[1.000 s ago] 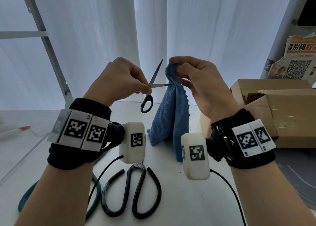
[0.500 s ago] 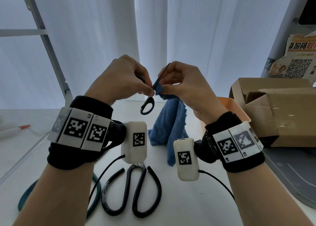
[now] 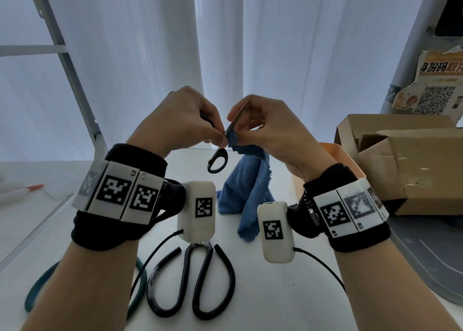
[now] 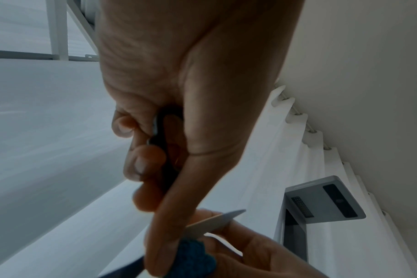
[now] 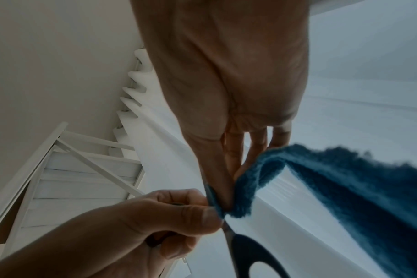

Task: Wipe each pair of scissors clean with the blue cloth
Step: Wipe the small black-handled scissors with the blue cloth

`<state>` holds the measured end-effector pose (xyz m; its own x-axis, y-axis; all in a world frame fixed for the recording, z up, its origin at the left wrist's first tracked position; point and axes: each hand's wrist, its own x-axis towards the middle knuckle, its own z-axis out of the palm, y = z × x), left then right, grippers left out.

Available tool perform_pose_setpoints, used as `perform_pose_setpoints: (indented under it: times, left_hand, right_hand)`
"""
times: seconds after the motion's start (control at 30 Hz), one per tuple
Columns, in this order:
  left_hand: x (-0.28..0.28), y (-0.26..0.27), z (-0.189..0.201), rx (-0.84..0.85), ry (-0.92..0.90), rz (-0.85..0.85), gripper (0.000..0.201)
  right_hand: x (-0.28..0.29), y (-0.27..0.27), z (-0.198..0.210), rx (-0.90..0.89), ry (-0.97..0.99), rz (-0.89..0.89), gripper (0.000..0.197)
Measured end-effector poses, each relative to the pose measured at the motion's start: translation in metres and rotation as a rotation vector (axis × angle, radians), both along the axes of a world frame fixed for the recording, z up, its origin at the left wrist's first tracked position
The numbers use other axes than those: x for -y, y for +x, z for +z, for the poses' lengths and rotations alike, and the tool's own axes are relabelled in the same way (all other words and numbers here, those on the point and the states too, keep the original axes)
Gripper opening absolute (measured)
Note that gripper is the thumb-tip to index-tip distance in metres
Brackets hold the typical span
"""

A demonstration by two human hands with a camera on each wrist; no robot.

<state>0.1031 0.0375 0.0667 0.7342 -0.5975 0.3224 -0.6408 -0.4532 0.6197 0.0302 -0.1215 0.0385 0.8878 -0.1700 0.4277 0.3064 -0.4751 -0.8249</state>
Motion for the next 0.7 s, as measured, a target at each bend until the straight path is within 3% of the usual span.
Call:
perform_pose_setpoints:
  times: [0.7]
  left_hand:
    - [-0.0014, -0.0001, 0.0008, -0.051, 0.014, -0.018, 0.009]
  right_hand:
    - [0.001, 0.0006, 0.0003, -0.018, -0.053, 0.018, 0.028]
